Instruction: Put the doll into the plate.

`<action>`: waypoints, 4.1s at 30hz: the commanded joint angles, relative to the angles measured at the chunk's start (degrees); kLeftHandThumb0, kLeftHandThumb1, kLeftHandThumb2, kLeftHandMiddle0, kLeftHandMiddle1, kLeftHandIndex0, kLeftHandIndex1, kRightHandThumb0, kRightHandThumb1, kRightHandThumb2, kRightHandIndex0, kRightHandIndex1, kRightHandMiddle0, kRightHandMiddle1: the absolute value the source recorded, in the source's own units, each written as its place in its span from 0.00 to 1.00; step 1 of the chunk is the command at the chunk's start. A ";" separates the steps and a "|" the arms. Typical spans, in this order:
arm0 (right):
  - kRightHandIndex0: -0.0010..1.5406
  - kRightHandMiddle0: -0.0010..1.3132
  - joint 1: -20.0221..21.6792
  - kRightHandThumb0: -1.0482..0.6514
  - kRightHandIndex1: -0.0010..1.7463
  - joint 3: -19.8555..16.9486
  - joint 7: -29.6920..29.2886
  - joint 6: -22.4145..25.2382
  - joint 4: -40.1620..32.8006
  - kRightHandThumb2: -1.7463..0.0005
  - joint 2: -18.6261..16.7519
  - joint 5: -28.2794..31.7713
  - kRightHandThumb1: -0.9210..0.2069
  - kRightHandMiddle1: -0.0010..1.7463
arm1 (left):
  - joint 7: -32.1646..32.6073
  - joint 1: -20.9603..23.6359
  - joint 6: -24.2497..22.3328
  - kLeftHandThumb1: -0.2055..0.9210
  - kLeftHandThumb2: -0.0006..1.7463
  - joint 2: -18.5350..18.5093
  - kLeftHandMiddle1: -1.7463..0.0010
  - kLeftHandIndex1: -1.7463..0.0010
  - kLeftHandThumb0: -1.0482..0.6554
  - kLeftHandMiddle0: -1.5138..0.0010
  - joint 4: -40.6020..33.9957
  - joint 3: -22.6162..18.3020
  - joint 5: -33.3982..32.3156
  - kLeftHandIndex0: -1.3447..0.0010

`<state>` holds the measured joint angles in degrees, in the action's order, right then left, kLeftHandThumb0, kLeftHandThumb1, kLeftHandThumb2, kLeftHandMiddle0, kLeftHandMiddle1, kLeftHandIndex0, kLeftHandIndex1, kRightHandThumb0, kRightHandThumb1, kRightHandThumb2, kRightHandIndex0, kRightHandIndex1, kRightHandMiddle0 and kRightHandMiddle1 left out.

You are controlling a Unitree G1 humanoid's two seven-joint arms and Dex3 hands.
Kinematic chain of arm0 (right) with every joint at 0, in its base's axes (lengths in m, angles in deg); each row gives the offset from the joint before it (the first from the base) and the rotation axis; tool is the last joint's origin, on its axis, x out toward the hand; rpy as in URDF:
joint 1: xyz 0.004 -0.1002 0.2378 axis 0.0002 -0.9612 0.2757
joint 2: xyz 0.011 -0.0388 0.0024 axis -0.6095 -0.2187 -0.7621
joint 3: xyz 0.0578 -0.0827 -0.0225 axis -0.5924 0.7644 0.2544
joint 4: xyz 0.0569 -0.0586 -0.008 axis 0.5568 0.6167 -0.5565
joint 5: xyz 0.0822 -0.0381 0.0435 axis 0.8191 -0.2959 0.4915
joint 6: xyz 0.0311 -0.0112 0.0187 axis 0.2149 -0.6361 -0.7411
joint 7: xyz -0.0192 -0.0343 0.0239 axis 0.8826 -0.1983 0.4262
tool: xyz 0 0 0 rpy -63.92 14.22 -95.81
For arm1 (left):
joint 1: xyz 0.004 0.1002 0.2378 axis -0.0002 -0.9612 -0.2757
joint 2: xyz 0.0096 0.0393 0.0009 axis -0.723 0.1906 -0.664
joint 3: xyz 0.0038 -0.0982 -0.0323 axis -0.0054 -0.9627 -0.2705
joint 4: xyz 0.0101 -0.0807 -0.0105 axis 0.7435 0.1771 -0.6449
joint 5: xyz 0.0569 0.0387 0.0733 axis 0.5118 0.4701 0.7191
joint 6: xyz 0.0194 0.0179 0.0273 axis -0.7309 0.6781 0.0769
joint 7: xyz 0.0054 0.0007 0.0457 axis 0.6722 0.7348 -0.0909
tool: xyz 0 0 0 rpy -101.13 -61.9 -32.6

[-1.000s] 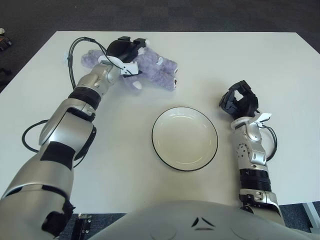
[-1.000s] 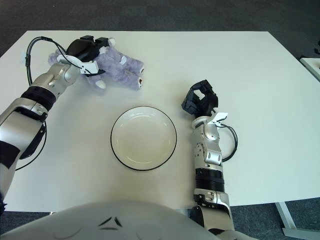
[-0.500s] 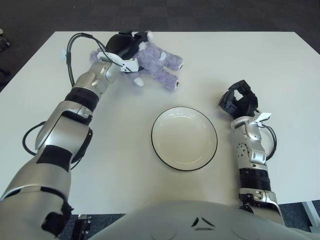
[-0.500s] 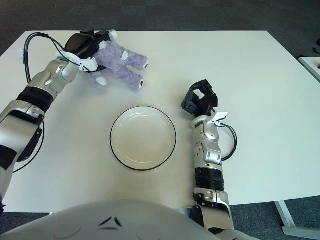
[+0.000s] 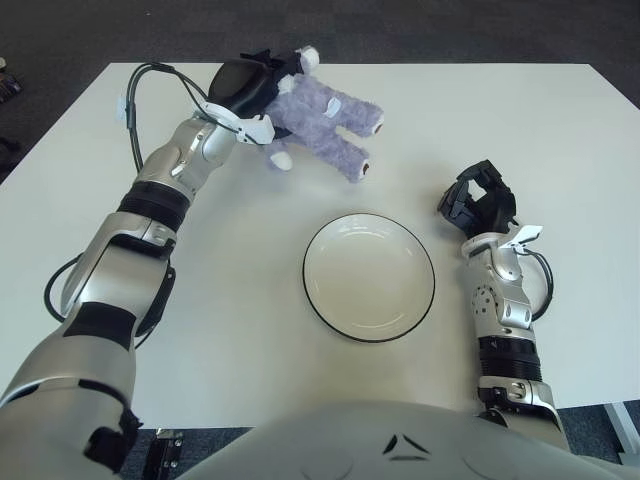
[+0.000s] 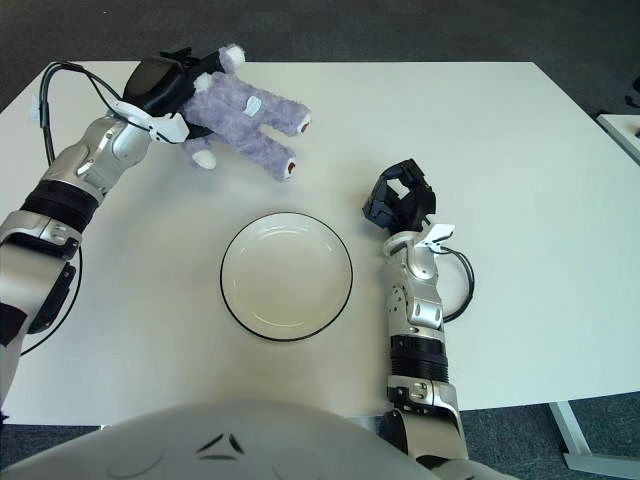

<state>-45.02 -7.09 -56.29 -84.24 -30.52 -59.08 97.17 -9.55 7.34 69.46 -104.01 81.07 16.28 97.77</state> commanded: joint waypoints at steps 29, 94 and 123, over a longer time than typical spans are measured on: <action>0.65 0.45 -3.78 0.34 1.00 0.18 -0.52 1.80 4.31 0.26 -3.28 0.29 0.51 1.00 | -6.63 -7.70 10.51 0.23 0.94 -1.62 0.00 0.00 0.96 0.45 -16.84 -8.85 -7.39 0.19; 0.59 0.44 -2.90 0.34 1.00 -0.08 -1.34 1.37 6.06 0.28 -3.51 0.27 0.49 1.00 | -39.48 -31.33 14.83 0.27 0.89 15.63 0.03 0.00 0.61 0.47 -41.41 -10.01 -44.11 0.60; 0.59 0.44 -3.07 0.34 1.00 0.18 -1.57 0.34 5.79 0.27 -3.83 0.33 0.50 1.00 | -36.63 -31.17 20.86 0.28 0.89 18.88 0.02 0.00 0.61 0.48 -37.03 -11.46 -38.39 0.60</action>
<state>-44.06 -6.94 -56.91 -85.96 -28.34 -59.21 97.09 -47.04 -24.04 89.59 -85.25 43.82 5.27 59.10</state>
